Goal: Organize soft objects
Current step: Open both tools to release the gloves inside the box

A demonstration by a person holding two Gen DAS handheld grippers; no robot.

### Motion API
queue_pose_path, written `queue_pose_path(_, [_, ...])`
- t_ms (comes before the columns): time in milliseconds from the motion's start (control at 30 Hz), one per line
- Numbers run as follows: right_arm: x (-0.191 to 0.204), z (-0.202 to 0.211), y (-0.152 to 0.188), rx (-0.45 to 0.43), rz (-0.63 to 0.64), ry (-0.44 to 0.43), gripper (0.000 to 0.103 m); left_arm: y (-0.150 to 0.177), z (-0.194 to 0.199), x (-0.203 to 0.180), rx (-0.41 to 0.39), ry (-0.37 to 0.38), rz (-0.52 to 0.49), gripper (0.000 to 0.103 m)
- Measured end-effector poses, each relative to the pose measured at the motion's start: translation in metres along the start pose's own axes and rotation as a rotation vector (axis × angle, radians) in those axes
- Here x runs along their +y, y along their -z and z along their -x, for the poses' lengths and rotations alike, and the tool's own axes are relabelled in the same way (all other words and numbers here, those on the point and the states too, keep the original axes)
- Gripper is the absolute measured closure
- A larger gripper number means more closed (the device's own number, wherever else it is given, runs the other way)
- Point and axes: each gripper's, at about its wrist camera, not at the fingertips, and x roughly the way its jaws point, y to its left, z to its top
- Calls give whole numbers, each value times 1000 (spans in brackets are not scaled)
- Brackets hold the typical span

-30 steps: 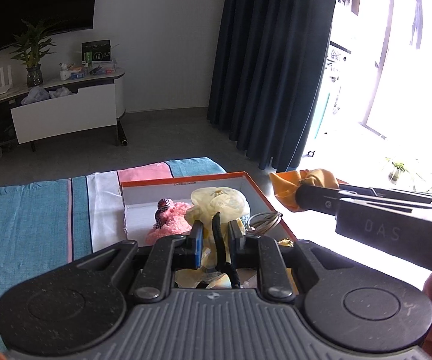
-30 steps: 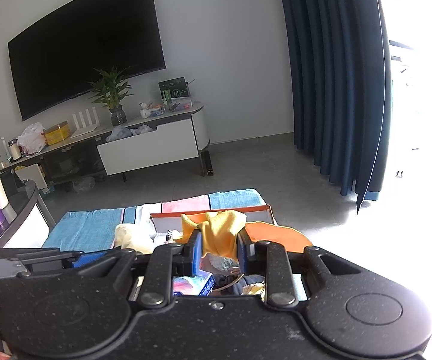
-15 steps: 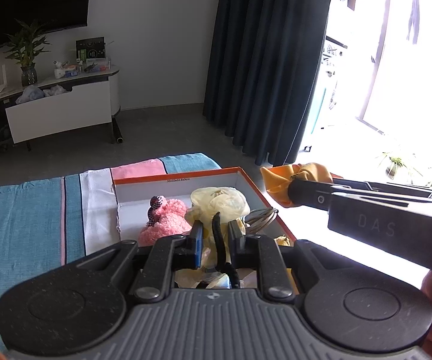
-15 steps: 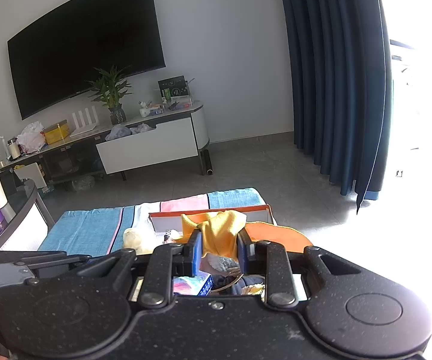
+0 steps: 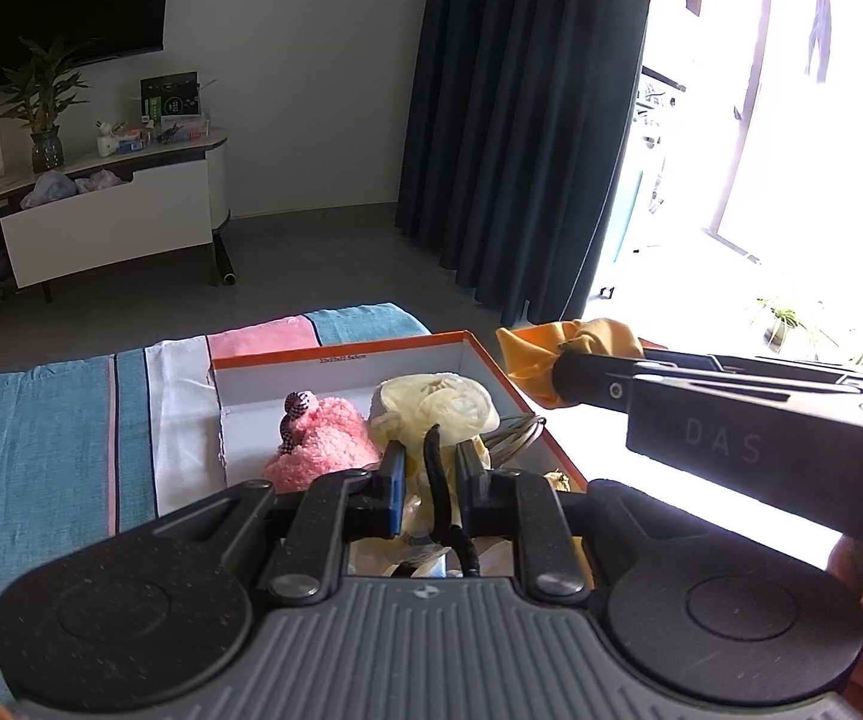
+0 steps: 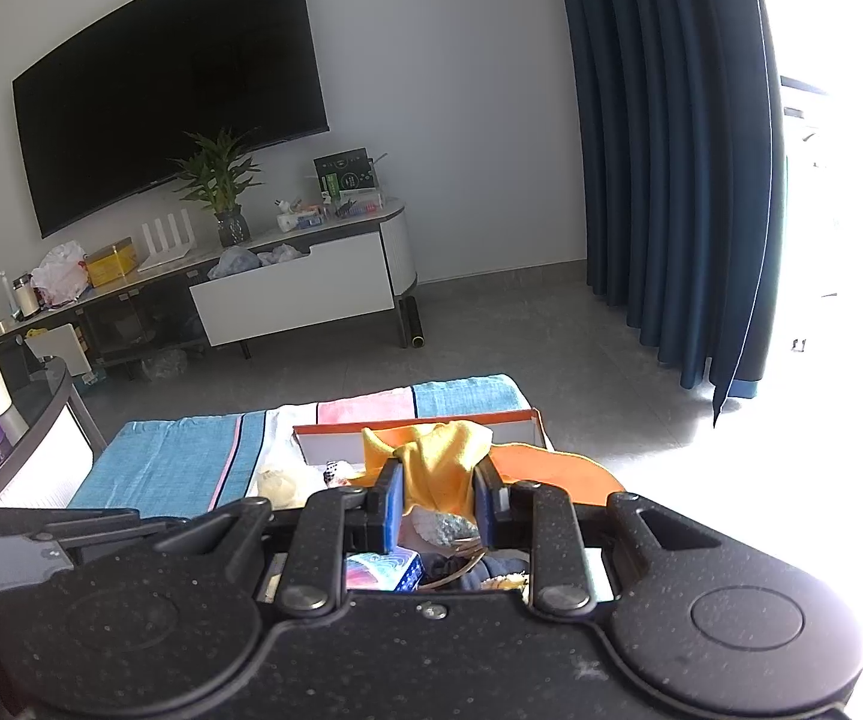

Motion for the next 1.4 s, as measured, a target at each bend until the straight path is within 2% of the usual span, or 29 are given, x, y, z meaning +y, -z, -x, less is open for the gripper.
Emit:
queue_pose_path(700, [-1, -6, 2, 3, 6, -5, 73, 0, -7, -1, 9, -1, 2, 83])
queue_pose_path(1267, [-2, -15, 10, 43, 14, -5, 72, -15, -24, 24, 23, -35, 62, 84])
queue_pose_path(1333, [-3, -16, 13, 59, 11, -9, 62, -18, -27, 26, 21, -38, 63, 84])
queue_pose_path(1367, [-3, -16, 15, 68, 8, -12, 61, -20, -28, 26, 20, -40, 63, 83])
queue_pose_path(1400, [-4, -18, 17, 83, 5, -19, 46, -21, -29, 27, 19, -39, 64, 83])
